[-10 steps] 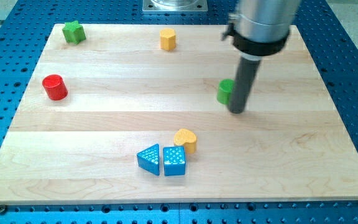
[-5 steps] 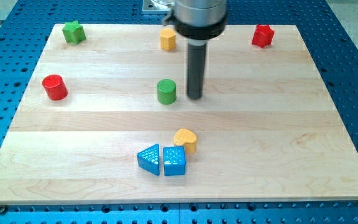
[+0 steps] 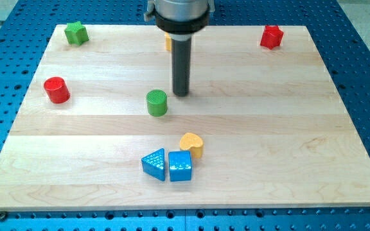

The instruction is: Move the green circle diagonally top left to the yellow heart

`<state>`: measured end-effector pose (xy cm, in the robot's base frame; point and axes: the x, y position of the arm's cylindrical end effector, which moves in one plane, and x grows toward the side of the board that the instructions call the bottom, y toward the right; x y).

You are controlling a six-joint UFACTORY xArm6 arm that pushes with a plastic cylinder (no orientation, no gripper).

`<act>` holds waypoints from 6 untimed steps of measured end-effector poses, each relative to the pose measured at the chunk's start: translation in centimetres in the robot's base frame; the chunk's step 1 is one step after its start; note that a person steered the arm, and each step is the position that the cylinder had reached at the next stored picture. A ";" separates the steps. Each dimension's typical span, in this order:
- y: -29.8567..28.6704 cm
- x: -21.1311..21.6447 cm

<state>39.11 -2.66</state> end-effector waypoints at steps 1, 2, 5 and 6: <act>-5.5 4.3; -5.1 11.1; -6.9 7.2; -8.7 2.7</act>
<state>41.80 -11.34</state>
